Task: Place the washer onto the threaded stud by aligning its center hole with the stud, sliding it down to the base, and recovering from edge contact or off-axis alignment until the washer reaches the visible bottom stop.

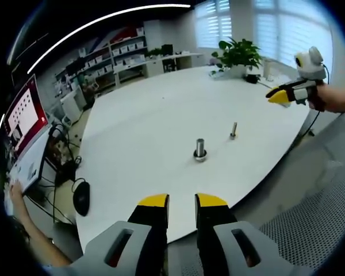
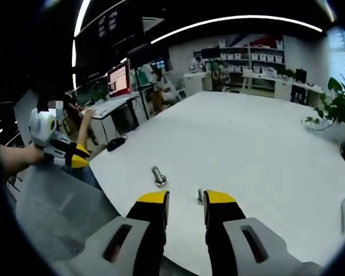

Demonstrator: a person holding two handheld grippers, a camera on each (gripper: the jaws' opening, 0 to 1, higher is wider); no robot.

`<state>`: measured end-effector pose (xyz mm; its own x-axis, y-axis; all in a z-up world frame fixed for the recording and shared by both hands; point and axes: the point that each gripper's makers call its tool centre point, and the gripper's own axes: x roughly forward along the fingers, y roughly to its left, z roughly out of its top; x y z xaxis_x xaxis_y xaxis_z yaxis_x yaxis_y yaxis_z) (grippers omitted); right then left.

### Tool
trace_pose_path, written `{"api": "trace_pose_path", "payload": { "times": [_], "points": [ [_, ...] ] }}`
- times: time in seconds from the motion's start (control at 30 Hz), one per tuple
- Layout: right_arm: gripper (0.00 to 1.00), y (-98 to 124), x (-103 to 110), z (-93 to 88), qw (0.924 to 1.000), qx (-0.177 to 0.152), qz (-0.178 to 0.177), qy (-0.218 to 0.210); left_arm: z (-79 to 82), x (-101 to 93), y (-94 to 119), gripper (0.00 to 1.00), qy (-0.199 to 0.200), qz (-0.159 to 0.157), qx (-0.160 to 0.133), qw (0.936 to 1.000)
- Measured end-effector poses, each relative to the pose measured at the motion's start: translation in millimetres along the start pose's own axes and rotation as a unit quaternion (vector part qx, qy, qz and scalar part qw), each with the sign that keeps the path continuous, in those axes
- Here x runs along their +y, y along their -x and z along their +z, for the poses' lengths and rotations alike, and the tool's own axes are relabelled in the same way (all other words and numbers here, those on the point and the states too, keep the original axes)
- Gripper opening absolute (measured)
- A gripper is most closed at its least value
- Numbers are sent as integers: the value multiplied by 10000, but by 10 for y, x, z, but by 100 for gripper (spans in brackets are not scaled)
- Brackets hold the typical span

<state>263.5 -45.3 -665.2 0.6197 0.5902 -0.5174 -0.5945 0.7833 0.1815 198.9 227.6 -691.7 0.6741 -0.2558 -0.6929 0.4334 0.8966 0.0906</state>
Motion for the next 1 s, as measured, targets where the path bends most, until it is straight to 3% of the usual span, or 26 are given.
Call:
{"api": "trace_pose_path", "payload": {
  "times": [0.33,0.43,0.57,0.67,1.0],
  "points": [
    [29,437,163,-174,9995,-32,-47,-316,-6,-3,-1,15,-11,-6,20,10000],
    [30,450,285,-231,9993,-52,-14,-381,0,-1,0,15,-3,2,11,10000],
    [30,400,351,-355,9998,210,28,22,-24,-6,-9,15,-15,-13,70,10000],
    [31,411,294,-285,10000,-3,-22,-90,-20,-14,-8,15,-29,-18,71,10000],
    [31,393,326,-319,10000,43,10,-6,-58,-13,-18,15,-18,-25,151,9999]
  ]
}}
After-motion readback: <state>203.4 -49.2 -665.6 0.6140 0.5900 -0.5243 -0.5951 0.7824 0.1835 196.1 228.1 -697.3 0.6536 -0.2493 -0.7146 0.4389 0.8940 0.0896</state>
